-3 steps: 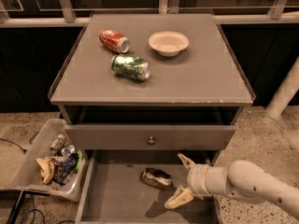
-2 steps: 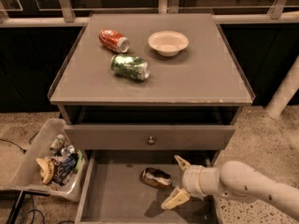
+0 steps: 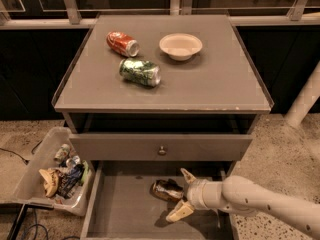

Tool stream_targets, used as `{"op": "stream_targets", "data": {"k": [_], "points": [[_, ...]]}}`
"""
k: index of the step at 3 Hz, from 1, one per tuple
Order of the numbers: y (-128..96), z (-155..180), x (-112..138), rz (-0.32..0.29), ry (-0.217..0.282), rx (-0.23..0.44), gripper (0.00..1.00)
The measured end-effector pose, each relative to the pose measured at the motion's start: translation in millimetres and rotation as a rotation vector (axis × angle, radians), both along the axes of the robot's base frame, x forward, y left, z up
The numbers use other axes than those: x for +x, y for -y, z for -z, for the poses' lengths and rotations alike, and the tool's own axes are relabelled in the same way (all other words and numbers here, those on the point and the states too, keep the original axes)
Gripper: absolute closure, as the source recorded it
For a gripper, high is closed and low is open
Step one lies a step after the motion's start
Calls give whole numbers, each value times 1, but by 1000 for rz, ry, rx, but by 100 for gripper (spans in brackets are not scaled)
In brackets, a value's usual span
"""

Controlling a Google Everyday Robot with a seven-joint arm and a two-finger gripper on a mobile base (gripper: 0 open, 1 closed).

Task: Pick orange can from middle drawer and place on counter

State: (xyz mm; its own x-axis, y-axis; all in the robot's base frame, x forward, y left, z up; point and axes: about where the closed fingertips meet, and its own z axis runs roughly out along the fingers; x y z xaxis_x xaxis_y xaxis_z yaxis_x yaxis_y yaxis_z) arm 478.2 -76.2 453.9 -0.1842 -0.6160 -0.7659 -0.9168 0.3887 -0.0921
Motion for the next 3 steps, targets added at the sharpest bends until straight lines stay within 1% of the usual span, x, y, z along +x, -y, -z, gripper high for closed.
{"op": "stream_targets", "data": {"k": [2,3], "points": [[-15,35,25,-7,32,-8,0],[-17,56,36,-6,29,-31,0]]}}
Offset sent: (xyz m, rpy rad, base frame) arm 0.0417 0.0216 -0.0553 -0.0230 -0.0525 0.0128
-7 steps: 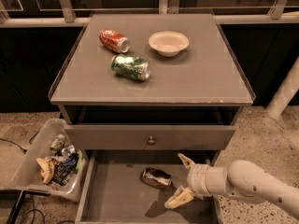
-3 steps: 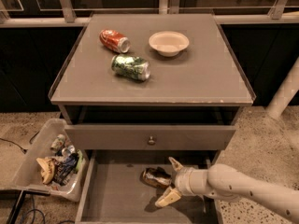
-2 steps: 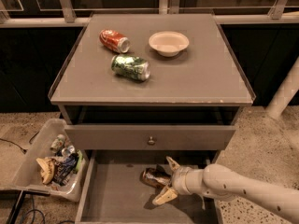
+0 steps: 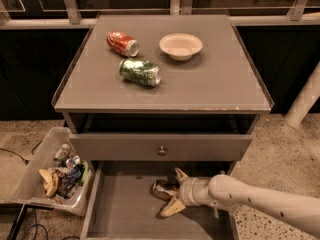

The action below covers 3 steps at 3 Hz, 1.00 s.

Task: Pick orange can from middle drawer and place on counter

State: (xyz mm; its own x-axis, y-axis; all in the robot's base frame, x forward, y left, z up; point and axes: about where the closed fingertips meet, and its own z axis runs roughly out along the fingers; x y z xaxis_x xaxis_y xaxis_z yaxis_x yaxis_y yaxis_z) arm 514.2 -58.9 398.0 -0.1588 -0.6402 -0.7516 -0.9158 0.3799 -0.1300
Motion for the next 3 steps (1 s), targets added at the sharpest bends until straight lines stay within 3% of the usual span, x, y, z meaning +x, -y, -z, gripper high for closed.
{"op": "stream_targets", "data": {"k": [2,3], "points": [[6,33,7,26,-46,-14,0],[6,35,7,28,-49,-14,14]]}}
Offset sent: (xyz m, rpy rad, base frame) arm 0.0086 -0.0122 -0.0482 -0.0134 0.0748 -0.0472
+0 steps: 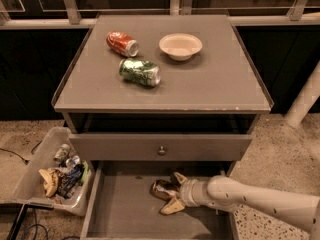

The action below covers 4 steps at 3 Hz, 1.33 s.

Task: Pick orange can from middle drawer and place on counter

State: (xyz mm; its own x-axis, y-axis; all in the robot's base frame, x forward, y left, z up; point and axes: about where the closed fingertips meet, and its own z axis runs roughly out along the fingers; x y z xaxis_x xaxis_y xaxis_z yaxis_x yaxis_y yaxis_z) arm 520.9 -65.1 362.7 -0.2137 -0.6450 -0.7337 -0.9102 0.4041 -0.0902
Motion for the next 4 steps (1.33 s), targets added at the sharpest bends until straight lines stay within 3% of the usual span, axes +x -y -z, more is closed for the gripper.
{"op": "stream_targets", "data": {"k": [3,4], "points": [[0,0,0,0,0,0,84],[2,-4,-3,0,0,6,100]]}}
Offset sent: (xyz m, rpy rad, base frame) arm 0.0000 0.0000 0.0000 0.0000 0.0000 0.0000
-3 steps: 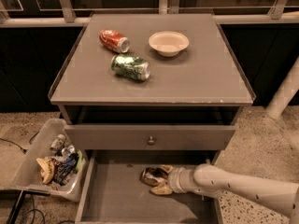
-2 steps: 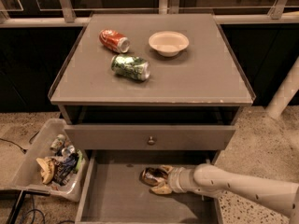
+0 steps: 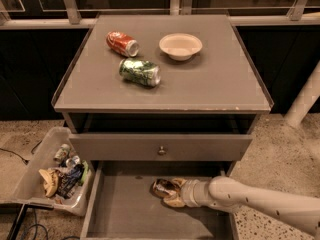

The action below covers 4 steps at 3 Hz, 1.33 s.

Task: Pick orange can from middle drawer and place on counter

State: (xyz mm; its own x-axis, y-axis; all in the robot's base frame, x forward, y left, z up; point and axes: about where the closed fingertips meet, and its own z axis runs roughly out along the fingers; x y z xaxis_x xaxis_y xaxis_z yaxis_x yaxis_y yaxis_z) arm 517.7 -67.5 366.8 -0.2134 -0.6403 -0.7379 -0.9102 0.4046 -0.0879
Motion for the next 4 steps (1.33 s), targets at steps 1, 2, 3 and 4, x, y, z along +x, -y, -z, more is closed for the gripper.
{"op": "stream_targets", "data": {"k": [1,2,3,4], "points": [[15,-23,-9,3,23,7,100],[43,-60,-15,25,64,16,100],[65,-96,-19,23,104,1,100],[85,-142,-19,-8,144,-19,100]]}}
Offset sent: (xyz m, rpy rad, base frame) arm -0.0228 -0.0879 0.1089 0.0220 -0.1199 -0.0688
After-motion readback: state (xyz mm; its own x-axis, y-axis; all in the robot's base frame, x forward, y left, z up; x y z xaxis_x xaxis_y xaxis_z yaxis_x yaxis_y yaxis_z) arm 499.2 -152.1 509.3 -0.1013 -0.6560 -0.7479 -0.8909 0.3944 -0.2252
